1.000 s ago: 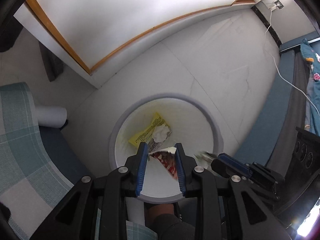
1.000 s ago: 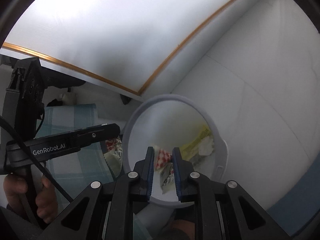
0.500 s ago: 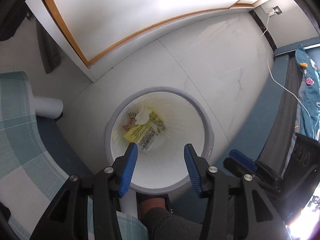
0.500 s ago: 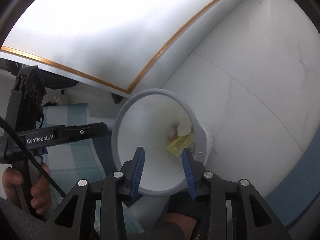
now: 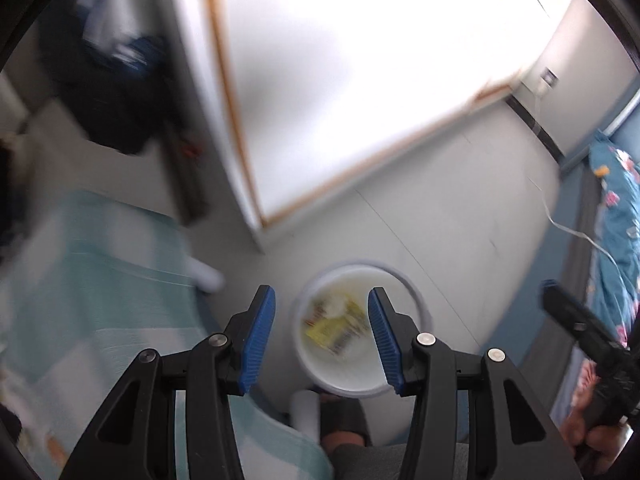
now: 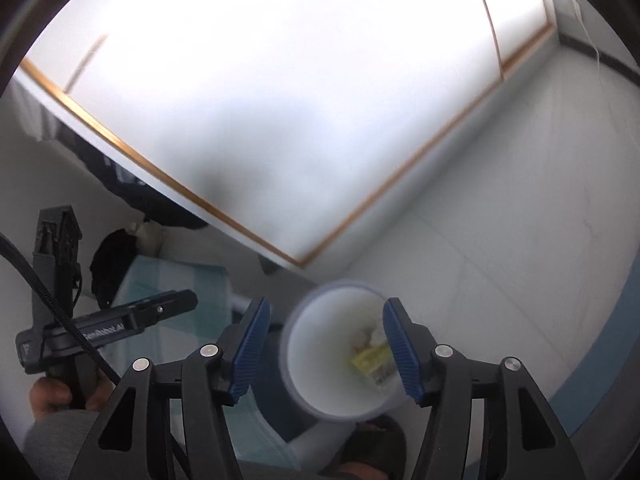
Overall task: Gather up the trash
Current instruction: 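Move both tools back over the table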
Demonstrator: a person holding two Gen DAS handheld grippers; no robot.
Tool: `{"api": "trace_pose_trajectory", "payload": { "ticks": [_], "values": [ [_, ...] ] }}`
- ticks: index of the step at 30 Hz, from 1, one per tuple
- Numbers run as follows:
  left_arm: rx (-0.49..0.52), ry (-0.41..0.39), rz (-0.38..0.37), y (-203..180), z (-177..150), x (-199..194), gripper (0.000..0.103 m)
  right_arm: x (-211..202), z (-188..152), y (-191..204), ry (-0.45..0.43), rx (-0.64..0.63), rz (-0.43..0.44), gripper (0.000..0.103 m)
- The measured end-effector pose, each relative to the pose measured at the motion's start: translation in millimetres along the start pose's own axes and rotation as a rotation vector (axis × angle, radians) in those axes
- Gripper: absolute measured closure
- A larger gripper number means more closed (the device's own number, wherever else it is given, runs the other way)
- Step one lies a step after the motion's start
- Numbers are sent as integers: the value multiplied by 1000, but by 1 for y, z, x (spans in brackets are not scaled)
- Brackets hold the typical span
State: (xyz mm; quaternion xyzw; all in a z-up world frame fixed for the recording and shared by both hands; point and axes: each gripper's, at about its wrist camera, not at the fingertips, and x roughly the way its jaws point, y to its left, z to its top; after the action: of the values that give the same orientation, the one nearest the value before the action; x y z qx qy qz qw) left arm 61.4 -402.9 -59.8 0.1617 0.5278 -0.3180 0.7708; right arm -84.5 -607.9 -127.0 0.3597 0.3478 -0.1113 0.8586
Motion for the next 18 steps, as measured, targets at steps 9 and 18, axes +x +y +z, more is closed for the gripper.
{"api": "trace_pose_trajectory", "payload": {
  "ticks": [9,18],
  "values": [
    [-173,-172,112,56,-19,-78,59,-65,19,80,-140,-169,89,27],
    [-281,-373,243,105,-59,-162,35,-99,13,178,-206,-339,215,21]
  ]
}}
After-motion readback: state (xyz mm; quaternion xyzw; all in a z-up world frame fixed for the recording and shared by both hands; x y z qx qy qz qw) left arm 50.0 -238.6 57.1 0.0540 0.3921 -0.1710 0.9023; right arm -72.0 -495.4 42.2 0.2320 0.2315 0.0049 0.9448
